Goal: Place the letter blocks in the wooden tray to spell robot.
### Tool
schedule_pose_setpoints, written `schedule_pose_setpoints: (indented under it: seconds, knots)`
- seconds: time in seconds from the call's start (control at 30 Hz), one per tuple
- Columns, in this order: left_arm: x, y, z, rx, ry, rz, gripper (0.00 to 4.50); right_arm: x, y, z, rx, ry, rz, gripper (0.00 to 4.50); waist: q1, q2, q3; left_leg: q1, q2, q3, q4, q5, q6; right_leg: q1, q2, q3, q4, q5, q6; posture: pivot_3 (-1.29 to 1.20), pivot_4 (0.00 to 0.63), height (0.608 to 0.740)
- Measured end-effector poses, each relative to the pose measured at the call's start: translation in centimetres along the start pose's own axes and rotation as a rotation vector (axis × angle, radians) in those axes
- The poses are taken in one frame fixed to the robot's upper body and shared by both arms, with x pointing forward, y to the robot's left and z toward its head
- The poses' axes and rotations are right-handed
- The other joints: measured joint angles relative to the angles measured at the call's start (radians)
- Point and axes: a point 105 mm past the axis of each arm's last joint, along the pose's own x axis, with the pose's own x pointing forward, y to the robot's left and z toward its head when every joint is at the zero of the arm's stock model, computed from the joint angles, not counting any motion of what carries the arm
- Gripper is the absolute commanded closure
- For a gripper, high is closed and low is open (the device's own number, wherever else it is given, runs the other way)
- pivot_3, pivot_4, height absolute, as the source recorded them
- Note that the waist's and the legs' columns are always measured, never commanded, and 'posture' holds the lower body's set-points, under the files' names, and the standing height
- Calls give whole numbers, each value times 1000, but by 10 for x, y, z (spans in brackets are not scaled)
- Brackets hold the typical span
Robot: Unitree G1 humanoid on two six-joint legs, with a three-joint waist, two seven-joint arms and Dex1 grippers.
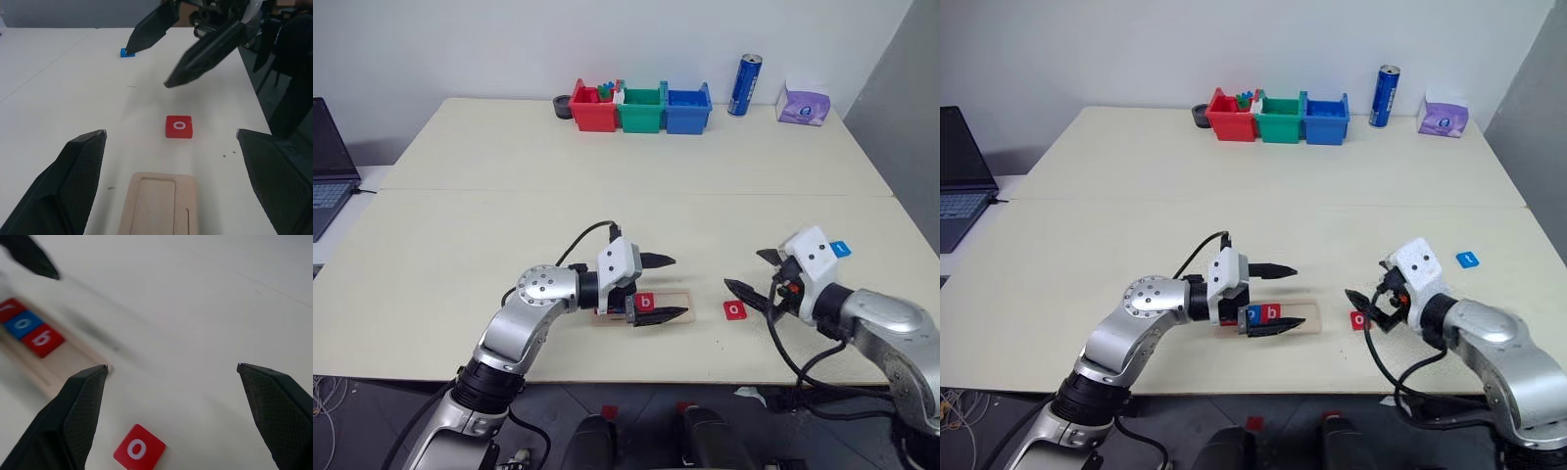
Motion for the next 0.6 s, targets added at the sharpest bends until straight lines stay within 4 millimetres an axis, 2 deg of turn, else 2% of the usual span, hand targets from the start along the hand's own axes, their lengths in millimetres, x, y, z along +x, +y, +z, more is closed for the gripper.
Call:
schedule_pose_setpoints:
  seconds: [0.17, 0.43, 0.6]
  knots:
    - [-4, -4, 1, 1, 2, -40, 0, 1, -8, -31, -50, 19, 181, 15, -1, -1, 0, 1, 0, 2, 1, 0, 0, 0, 0, 1, 1, 0, 0, 0, 150, 740]
    - [-8, -6, 2, 12, 13, -64, 0, 15, -20, -36, -167, 5, 325, 15, 1, -1, 0, 2, 0, 1, 1, 0, 0, 1, 0, 1, 2, 0, 0, 0, 150, 740]
    - [-12, -6, 5, 32, 16, -59, 0, 18, -10, -43, -205, 21, 407, 15, 2, -1, 0, 1, 0, 1, 1, 0, 0, 1, -1, 1, 2, 3, -5, 0, 150, 740]
